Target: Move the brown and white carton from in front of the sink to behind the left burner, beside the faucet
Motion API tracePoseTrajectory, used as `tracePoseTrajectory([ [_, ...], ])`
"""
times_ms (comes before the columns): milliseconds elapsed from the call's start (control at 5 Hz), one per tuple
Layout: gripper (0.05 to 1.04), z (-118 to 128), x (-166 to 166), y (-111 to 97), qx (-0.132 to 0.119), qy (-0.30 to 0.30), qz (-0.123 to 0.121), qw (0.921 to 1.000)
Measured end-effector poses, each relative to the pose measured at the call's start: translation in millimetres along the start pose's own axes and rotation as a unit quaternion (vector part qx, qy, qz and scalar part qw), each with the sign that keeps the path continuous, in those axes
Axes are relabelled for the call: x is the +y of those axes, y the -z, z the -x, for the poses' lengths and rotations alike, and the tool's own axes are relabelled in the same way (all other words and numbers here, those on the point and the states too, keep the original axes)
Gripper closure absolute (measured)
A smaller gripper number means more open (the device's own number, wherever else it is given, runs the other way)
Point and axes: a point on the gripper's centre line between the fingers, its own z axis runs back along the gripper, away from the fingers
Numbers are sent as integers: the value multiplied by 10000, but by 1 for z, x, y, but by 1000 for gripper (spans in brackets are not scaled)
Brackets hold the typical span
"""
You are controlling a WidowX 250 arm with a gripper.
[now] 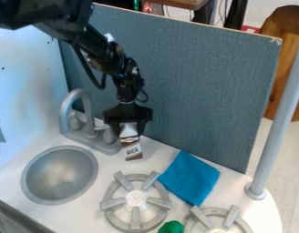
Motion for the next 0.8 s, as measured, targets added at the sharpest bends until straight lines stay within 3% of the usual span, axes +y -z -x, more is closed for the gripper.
tracePoseTrajectory([
  [200,204,-3,-3,5,33,53,13,10000],
  [400,71,1,-6,5,94,125,-42,9999],
  [600,75,18,-13,7,24,336,-126,9994],
  [800,77,27,-15,-4,3,359,-58,9993],
])
